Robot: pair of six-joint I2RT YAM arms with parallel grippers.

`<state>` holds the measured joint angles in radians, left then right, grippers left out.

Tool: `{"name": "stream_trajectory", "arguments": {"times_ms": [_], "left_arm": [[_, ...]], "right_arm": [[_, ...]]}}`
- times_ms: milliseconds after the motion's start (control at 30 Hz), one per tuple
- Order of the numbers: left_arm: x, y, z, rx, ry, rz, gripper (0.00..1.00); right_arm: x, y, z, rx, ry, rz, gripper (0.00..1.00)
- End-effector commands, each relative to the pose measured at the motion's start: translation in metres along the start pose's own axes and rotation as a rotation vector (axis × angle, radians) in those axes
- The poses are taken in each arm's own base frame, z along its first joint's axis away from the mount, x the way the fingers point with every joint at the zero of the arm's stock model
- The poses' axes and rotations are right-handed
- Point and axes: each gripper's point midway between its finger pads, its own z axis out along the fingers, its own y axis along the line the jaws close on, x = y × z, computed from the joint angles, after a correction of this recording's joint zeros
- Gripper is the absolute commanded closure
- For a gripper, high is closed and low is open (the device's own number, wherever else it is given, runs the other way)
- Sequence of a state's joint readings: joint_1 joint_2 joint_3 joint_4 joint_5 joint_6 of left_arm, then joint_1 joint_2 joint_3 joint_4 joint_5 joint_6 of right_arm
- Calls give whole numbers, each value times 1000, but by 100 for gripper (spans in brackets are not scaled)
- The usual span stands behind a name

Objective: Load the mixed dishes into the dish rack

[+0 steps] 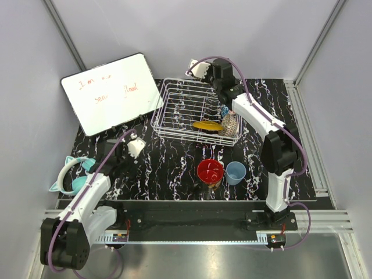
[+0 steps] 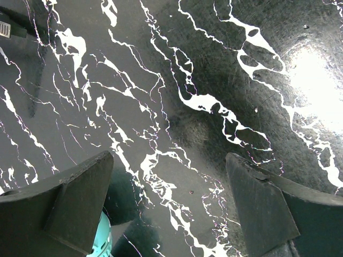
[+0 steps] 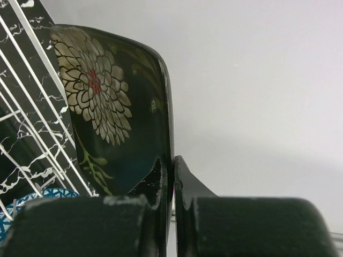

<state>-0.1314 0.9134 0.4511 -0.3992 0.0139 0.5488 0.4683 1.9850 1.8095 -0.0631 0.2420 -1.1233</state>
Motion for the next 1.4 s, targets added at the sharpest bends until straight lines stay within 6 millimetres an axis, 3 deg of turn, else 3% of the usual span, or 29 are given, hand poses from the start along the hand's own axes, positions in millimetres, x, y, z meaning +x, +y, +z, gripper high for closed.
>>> {"name": "stream_trajectory", "arguments": {"times_ms": [0,133,500,767,900,1133,1367], "left_arm": [[-11,10,-2,-44,-44,-8,8],[-9,10,-1,-46,-45,-2,7],[-7,8,-2,-46,-47,-5,7],[-8,9,-3,-49,-49,-8,7],[-8,10,-3,-50,-48,-9,7],[-7,10,-2,-50,-46,-14,7],[-7,10,-2,-51,-46,-17,7]], "right_arm": [[-80,-123,-76,335,-228,0,100],[-87,-109,-85,315,-237,-44,100],[-79,-85,-82,256,-226,-105,100],[-61,-56,-73,191,-204,-195,100],[-60,-54,-70,198,-210,-217,100],[-75,-69,-69,235,-248,-311,100],[-66,-41,-60,146,-236,-383,100]]}}
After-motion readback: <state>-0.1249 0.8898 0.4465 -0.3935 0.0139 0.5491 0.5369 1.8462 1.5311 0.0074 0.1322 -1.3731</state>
